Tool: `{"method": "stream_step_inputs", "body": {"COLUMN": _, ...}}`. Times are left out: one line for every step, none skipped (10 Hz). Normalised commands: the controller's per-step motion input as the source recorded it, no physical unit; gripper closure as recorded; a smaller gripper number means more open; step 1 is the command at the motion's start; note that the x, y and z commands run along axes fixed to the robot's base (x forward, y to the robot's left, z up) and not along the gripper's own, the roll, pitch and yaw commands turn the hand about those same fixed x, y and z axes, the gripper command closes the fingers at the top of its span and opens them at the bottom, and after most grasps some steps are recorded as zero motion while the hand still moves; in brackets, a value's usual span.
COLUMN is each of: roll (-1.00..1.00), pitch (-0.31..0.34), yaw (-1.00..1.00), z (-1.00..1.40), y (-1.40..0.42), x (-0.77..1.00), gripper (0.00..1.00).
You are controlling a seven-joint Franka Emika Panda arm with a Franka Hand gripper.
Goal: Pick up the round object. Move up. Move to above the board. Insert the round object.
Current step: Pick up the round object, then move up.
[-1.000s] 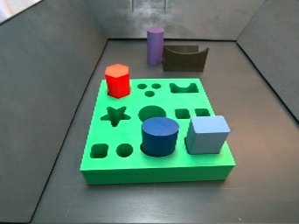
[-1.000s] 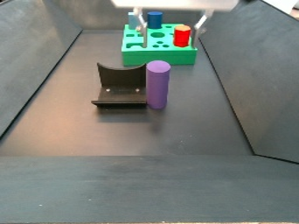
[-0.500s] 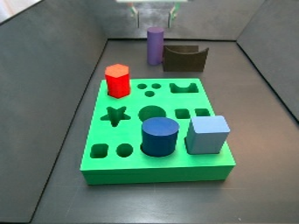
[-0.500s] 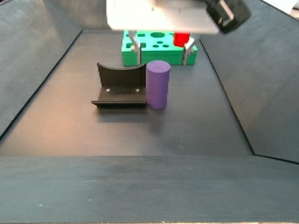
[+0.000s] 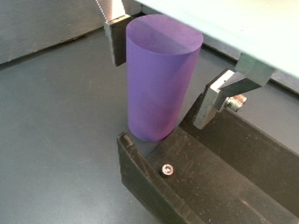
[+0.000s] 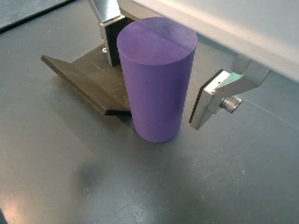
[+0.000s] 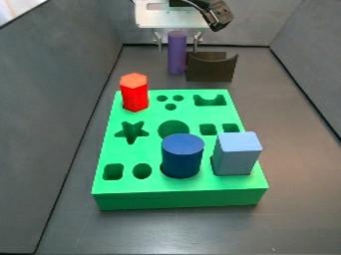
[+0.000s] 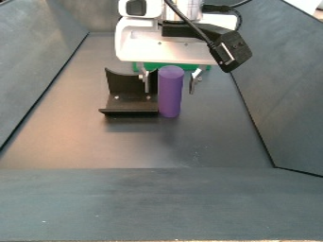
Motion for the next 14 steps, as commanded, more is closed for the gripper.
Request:
{"method": "stream_step_inputs", "body": {"roll": 0.00, "pitch": 0.000, "yaw": 0.00, "z": 0.00, "y": 0.00, "x": 0.00, "gripper": 1.00}}
{"method": "stream_step_inputs", "body": {"roll": 0.00, "pitch": 0.000, "yaw": 0.00, "z": 0.00, "y": 0.00, "x": 0.00, "gripper": 1.00}}
{"method": "stream_step_inputs", "body": {"roll": 0.00, "pitch": 0.000, "yaw": 0.00, "z": 0.00, "y": 0.00, "x": 0.00, "gripper": 1.00}}
{"method": "stream_step_inputs", "body": {"roll": 0.00, "pitch": 0.000, "yaw": 0.00, "z": 0.00, "y": 0.00, "x": 0.00, "gripper": 1.00}}
{"method": "stream_step_inputs", "body": {"roll": 0.00, "pitch": 0.000, "yaw": 0.00, "z": 0.00, "y": 0.00, "x": 0.00, "gripper": 1.00}}
{"method": "stream_step_inputs", "body": {"roll": 0.00, "pitch": 0.000, "yaw": 0.00, "z": 0.00, "y": 0.00, "x": 0.00, "gripper": 1.00}}
{"method": "stream_step_inputs", "body": {"roll": 0.00, "pitch": 0.000, "yaw": 0.00, "z": 0.00, "y": 0.00, "x": 0.00, "gripper": 1.00}}
{"method": "stream_step_inputs", "body": {"roll": 0.00, "pitch": 0.000, "yaw": 0.00, "z": 0.00, "y": 0.00, "x": 0.00, "gripper": 1.00}}
{"method": "stream_step_inputs", "body": {"roll": 0.00, "pitch": 0.000, "yaw": 0.00, "z": 0.00, "y": 0.00, "x": 0.00, "gripper": 1.00}}
{"method": "stream_step_inputs", "body": {"roll": 0.00, "pitch": 0.000, "yaw": 0.00, "z": 0.00, "y": 0.00, "x": 0.00, "gripper": 1.00}}
{"method": "stream_step_inputs", "body": {"roll": 0.00, "pitch": 0.000, "yaw": 0.00, "z": 0.00, "y": 0.00, "x": 0.00, "gripper": 1.00}}
{"method": "stream_step_inputs", "body": {"roll": 0.00, "pitch": 0.000, "yaw": 0.00, "z": 0.83, "y": 0.00, "x": 0.00, "gripper": 1.00}}
{"method": "stream_step_inputs", "body": {"roll": 0.00, "pitch": -0.021, "yaw": 0.03, "z": 0.83, "y": -0.01, "x": 0.02, "gripper": 1.00}}
{"method": "stream_step_inputs", "body": {"roll": 0.01, "pitch": -0.004, "yaw": 0.03, "z": 0.70, "y": -0.01, "x": 0.00, "gripper": 1.00}}
